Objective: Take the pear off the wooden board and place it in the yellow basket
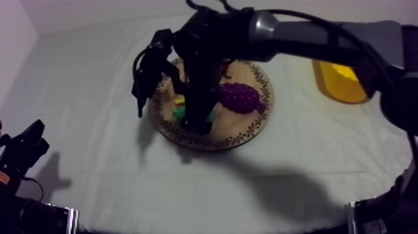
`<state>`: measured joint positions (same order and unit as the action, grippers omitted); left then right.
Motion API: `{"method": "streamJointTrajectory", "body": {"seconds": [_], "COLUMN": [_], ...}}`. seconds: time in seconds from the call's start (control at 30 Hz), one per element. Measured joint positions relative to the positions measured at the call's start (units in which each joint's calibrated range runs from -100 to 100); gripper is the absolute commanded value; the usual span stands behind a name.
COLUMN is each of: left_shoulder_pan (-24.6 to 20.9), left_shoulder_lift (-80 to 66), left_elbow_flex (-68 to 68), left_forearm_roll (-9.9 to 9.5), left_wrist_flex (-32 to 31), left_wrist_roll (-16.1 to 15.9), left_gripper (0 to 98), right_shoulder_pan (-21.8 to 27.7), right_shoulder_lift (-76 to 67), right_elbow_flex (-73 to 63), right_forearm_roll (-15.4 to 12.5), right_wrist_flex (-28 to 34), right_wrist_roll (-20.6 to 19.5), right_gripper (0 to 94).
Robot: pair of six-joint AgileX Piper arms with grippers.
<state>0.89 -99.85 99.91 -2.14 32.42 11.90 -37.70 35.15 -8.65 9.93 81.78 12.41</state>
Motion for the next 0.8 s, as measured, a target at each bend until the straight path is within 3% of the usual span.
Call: {"method": "streamJointTrajectory", "body": {"seconds": [0.23, 0.6, 0.8], "left_shoulder_pan": [0.0, 0.0, 0.0], "left_shoulder_lift": [0.0, 0.0, 0.0], "left_elbow_flex": [0.0, 0.0, 0.0], "left_forearm_roll": [0.0, 0.0, 0.0], "left_wrist_flex": [0.0, 0.0, 0.0], "left_wrist_roll": [0.0, 0.0, 0.0], "left_gripper": [0.1, 0.1, 0.1], "right_shoulder_pan": [0.84, 0.58, 0.35], "right_shoulder_lift": [6.88, 10.65, 9.65], "right_elbow_flex": [-5.57, -7.75, -6.28], "right_forearm_roll": [0.18, -0.04, 0.11], "right_wrist_flex": [-0.09, -0.3, -0.8], "right_wrist_roll": [-0.51, -0.62, -1.36], "right_gripper": [70.7, 45.2, 42.9]}}
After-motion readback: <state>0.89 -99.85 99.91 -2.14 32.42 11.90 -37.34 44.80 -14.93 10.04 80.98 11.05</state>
